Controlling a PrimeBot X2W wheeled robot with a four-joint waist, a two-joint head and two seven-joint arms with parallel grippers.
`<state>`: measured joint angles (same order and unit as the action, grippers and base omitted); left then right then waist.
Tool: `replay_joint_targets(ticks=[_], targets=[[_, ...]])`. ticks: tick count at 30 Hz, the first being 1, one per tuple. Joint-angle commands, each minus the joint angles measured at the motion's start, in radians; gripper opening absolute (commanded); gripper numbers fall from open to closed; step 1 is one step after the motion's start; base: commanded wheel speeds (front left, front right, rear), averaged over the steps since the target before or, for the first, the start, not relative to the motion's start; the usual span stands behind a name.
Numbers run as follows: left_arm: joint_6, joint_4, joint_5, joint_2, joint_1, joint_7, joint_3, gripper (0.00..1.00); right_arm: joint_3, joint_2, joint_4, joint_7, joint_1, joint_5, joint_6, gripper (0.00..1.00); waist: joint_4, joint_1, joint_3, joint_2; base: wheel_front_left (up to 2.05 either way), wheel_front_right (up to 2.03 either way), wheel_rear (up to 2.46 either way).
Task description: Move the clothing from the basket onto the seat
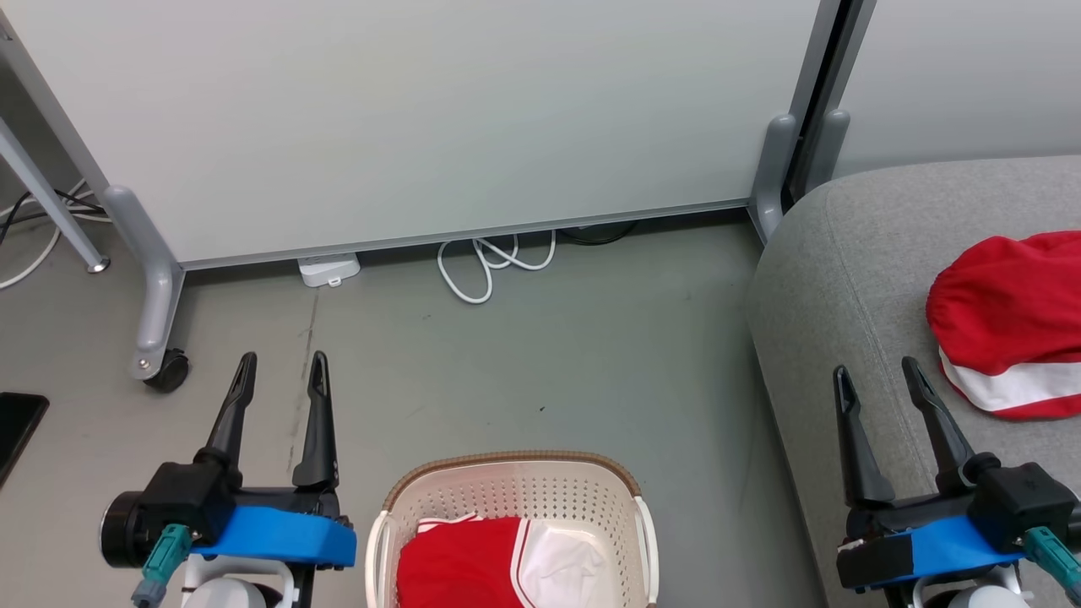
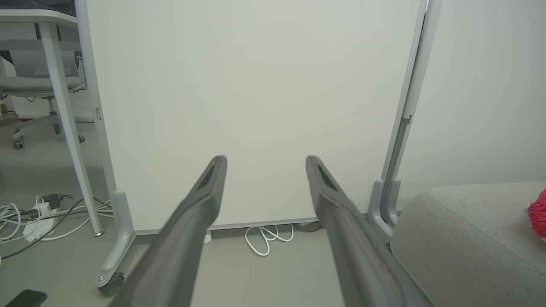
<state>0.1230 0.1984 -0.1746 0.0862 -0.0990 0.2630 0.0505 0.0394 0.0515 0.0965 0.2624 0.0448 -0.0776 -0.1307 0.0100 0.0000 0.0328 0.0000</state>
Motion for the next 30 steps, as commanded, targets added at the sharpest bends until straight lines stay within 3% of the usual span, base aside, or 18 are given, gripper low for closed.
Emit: replay_joint_targets(ticks=[1,22,30], targets=[[0.002,0.006,0.003,-0.001,0.011,0.003,-0.006,1.00,-0.002,-0.002,0.003,0.004,-0.016,-0.002,0.000,1.00,-0.002,0.0000,-0.002,0.0000,0.00,0.00,0.00],[0.010,0.020,0.018,-0.012,0.002,0.003,-0.022,1.00,-0.009,-0.002,0.014,0.004,-0.011,-0.011,0.000,1.00,0.001,0.0000,0.003,0.0000,0.00,0.00,0.00],[0.010,0.051,0.001,0.037,-0.085,0.003,0.059,1.00,-0.013,-0.002,0.002,0.004,0.017,-0.009,0.000,1.00,-0.003,0.0000,0.031,0.0000,0.00,0.00,0.00]])
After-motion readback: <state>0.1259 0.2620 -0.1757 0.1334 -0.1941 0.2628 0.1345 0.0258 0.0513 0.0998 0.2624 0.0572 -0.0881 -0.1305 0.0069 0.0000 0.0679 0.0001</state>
